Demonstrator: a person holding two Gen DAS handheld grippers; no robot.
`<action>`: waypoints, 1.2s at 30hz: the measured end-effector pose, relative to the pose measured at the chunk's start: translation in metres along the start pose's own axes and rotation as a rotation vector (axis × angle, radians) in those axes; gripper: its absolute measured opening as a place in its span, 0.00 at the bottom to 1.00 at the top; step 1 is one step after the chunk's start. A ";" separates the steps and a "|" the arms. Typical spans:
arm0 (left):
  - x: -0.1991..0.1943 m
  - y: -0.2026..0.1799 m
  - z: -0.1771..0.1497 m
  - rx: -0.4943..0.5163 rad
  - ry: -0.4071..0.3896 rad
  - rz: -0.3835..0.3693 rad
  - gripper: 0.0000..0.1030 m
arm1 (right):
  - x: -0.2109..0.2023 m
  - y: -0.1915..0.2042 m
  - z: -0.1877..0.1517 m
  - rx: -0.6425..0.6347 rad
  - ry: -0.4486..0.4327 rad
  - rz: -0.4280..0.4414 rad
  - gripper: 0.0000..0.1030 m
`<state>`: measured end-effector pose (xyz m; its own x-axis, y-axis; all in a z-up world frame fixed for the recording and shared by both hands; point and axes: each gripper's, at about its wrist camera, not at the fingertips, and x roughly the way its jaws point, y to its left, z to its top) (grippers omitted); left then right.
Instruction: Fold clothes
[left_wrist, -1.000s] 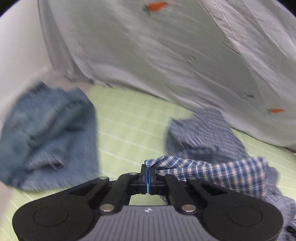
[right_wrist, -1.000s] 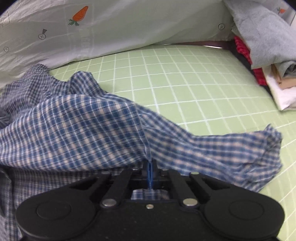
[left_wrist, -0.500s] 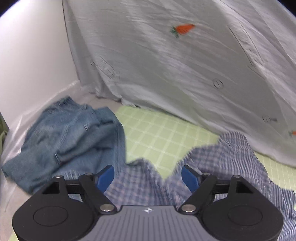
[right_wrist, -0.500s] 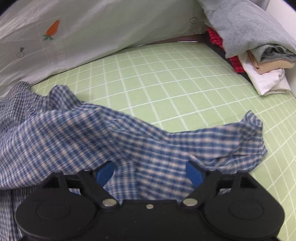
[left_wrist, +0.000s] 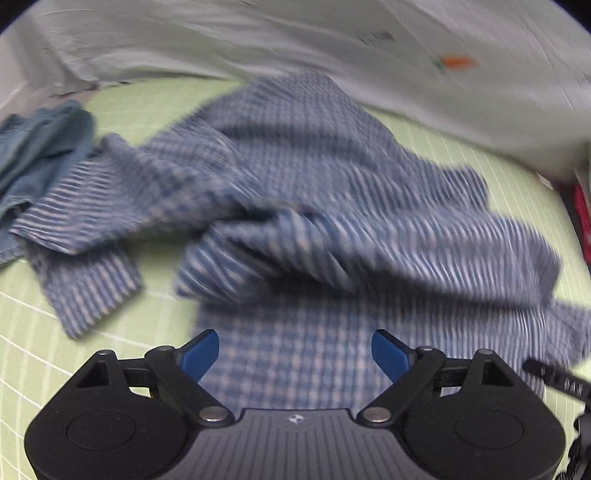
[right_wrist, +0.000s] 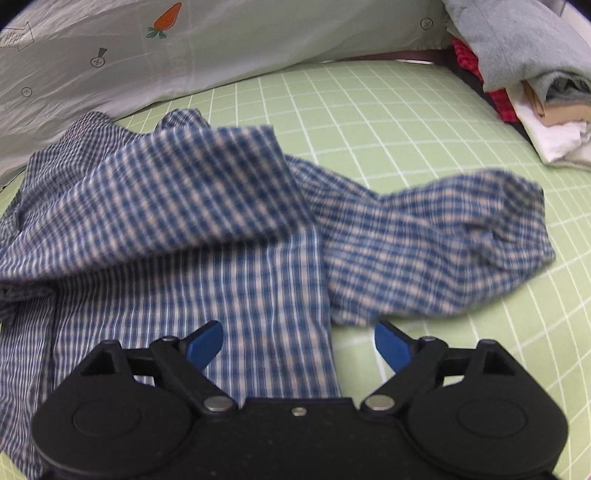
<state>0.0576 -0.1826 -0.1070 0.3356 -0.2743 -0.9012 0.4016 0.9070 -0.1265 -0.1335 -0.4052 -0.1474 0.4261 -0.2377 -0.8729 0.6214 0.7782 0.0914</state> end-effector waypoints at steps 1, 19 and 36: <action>0.004 -0.008 -0.006 0.023 0.019 -0.007 0.87 | -0.002 -0.001 -0.005 0.003 0.005 0.009 0.87; -0.013 0.020 -0.070 0.059 -0.016 0.038 0.03 | -0.011 0.004 -0.034 -0.042 -0.048 0.055 0.02; -0.089 0.218 -0.123 -0.456 0.014 0.237 0.11 | -0.069 0.014 -0.111 0.004 -0.047 -0.093 0.01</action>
<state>0.0104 0.0792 -0.1058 0.3594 -0.0428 -0.9322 -0.0974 0.9918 -0.0831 -0.2272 -0.3132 -0.1396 0.3969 -0.3354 -0.8544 0.6618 0.7496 0.0131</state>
